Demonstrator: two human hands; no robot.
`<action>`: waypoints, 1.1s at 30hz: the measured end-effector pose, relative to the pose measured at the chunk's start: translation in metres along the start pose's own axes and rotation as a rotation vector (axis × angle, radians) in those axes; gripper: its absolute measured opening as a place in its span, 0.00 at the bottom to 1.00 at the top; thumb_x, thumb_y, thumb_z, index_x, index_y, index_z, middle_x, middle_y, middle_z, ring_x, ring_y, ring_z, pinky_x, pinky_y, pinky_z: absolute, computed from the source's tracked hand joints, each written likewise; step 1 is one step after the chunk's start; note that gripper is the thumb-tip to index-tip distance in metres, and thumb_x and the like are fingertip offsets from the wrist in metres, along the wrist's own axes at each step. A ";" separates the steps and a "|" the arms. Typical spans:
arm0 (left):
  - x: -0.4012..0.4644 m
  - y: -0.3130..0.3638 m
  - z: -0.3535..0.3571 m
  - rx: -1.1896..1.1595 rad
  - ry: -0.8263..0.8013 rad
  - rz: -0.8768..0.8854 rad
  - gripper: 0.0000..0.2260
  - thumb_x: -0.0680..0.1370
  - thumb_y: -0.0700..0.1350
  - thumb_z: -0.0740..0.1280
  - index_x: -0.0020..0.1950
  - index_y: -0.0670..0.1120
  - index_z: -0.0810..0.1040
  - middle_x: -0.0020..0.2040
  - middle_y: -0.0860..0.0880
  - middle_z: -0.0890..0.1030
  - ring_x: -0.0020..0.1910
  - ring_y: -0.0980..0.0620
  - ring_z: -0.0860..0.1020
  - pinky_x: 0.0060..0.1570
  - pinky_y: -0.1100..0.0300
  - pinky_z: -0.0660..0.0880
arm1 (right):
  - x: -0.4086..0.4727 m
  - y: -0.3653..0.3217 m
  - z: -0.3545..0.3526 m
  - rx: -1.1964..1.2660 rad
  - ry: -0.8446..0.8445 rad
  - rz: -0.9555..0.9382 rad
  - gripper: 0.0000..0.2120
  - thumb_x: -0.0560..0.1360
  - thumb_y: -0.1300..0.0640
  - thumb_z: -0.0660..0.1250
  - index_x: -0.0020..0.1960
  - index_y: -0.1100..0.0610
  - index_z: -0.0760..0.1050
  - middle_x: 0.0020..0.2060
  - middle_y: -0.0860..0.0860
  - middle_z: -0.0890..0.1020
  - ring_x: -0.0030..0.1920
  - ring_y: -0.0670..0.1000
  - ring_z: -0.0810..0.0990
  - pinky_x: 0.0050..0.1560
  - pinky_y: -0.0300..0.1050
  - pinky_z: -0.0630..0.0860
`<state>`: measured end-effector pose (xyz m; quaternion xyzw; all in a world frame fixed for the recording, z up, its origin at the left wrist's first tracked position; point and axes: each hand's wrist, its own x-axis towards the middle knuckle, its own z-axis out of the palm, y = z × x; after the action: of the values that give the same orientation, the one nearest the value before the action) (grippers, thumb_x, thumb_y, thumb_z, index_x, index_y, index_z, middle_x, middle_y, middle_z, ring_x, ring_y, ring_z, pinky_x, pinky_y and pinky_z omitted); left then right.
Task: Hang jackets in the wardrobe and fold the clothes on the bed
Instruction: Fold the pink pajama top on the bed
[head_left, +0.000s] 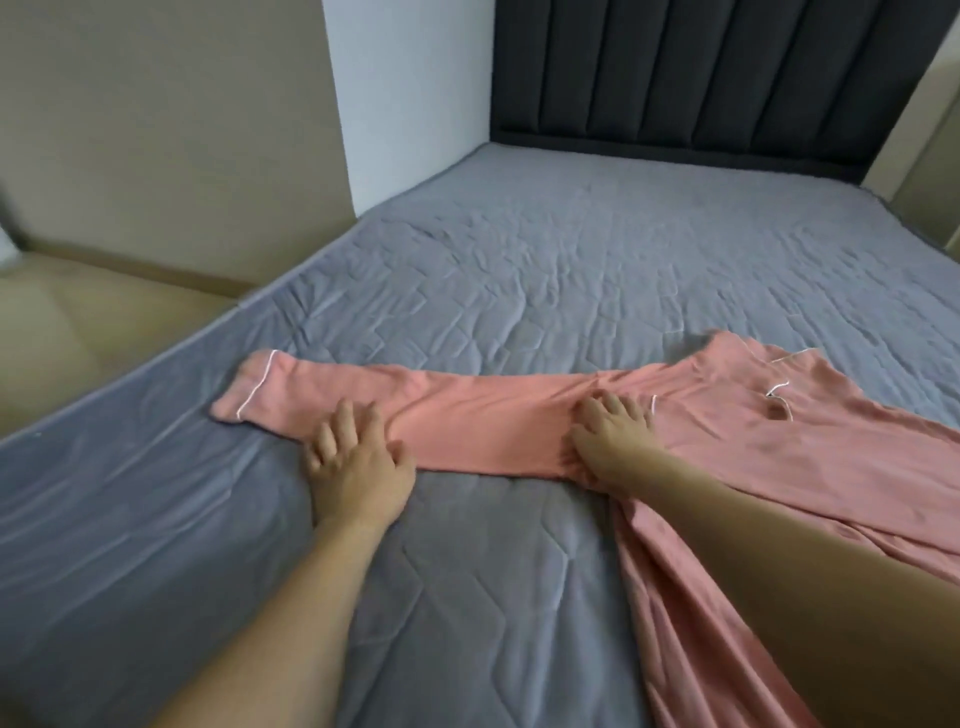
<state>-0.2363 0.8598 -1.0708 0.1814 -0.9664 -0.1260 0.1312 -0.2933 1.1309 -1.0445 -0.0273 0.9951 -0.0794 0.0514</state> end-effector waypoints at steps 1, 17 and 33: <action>0.002 -0.011 -0.004 -0.089 0.117 -0.161 0.25 0.74 0.53 0.66 0.69 0.46 0.70 0.73 0.41 0.64 0.69 0.38 0.63 0.67 0.43 0.59 | 0.009 -0.024 0.000 0.006 -0.020 -0.046 0.28 0.75 0.44 0.51 0.71 0.55 0.65 0.74 0.57 0.62 0.74 0.60 0.58 0.74 0.60 0.52; 0.053 -0.073 0.009 -0.194 0.242 -0.441 0.17 0.72 0.55 0.56 0.35 0.47 0.79 0.35 0.45 0.82 0.40 0.41 0.78 0.43 0.50 0.68 | 0.136 -0.368 -0.012 0.133 -0.327 -0.488 0.14 0.76 0.57 0.62 0.58 0.60 0.79 0.45 0.55 0.79 0.39 0.51 0.75 0.31 0.38 0.68; 0.027 0.054 -0.031 -0.454 0.368 0.184 0.06 0.69 0.39 0.70 0.41 0.43 0.73 0.35 0.40 0.78 0.35 0.36 0.77 0.31 0.51 0.71 | 0.069 -0.150 -0.163 0.905 -0.242 0.051 0.13 0.78 0.59 0.50 0.38 0.59 0.68 0.31 0.56 0.74 0.27 0.52 0.72 0.32 0.39 0.66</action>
<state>-0.2684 0.8915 -1.0202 0.0788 -0.8860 -0.2913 0.3519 -0.3725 1.0041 -0.8672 0.0135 0.8476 -0.5004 0.1759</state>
